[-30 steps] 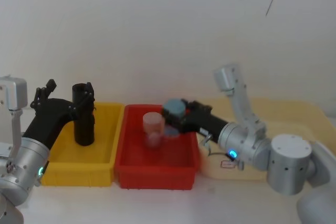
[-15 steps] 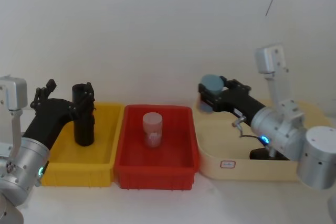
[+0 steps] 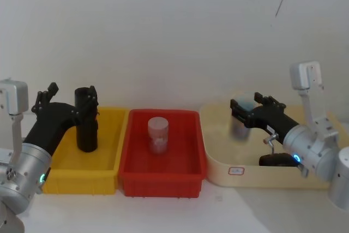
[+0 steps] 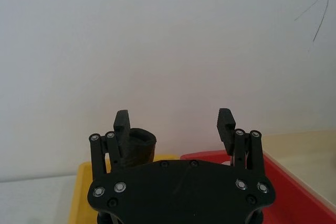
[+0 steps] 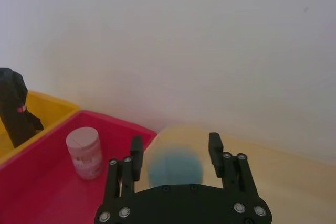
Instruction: Pick up the garbage bag with the one hand and transfer it to the other hand.
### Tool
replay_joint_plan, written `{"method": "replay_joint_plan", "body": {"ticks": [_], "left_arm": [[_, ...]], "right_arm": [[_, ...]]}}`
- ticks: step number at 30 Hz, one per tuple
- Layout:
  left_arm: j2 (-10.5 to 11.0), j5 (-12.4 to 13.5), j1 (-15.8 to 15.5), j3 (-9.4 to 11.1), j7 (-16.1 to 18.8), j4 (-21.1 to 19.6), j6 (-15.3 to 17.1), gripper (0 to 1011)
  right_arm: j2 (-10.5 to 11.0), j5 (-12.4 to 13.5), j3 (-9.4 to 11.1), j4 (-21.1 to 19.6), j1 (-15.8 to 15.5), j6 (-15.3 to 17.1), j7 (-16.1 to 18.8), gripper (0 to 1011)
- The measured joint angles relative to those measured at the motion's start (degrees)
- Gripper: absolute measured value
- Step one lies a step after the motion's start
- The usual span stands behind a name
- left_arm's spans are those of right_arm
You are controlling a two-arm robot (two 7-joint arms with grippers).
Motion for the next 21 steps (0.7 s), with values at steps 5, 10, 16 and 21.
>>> {"method": "replay_joint_plan", "body": {"ticks": [5, 10, 16, 21], "left_arm": [[0.00, 0.00, 0.00, 0.00, 0.00, 0.00, 0.00, 1001], [0.00, 0.00, 0.00, 0.00, 0.00, 0.00, 0.00, 1001], [0.00, 0.00, 0.00, 0.00, 0.00, 0.00, 0.00, 1001], [0.00, 0.00, 0.00, 0.00, 0.00, 0.00, 0.00, 1001]], "right_arm": [[0.22, 0.40, 0.71, -0.62, -1.31, 0.07, 0.10, 868], [0.24, 0.80, 1.15, -1.69, -2.44, -0.14, 0.71, 997], [0.07, 1.58, 1.53, -3.58, -3.74, -0.74, 1.43, 1001], [-0.10, 2.27, 1.74, -5.28, -4.74, -1.18, 1.89, 1001]]}}
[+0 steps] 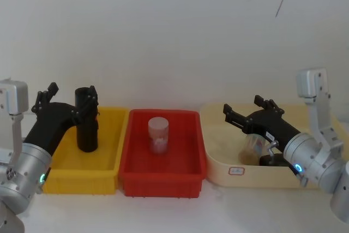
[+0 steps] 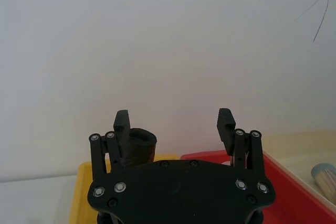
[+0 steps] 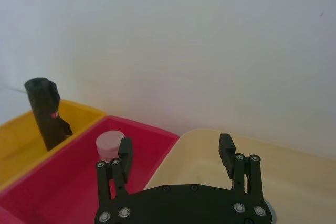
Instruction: Pick up the garbage bag with the one hand and transfer it to the other hand.
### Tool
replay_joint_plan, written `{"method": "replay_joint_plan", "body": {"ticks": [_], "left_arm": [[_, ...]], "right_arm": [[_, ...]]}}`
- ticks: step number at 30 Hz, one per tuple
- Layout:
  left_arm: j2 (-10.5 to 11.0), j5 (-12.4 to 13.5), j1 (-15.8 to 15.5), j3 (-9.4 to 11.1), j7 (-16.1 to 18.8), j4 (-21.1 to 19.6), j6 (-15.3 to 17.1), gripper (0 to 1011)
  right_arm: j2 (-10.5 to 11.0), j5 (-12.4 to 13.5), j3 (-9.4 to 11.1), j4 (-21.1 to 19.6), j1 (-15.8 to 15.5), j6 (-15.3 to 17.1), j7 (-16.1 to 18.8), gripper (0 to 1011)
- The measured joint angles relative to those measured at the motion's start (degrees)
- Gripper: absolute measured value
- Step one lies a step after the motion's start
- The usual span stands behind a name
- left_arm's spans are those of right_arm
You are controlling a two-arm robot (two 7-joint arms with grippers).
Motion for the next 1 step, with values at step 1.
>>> {"method": "replay_joint_plan", "body": {"ticks": [1], "left_arm": [[0.00, 0.00, 0.00, 0.00, 0.00, 0.00, 0.00, 1001]], "right_arm": [[-0.03, 0.14, 0.04, -0.34, -0.22, -0.09, 0.08, 1001]]}}
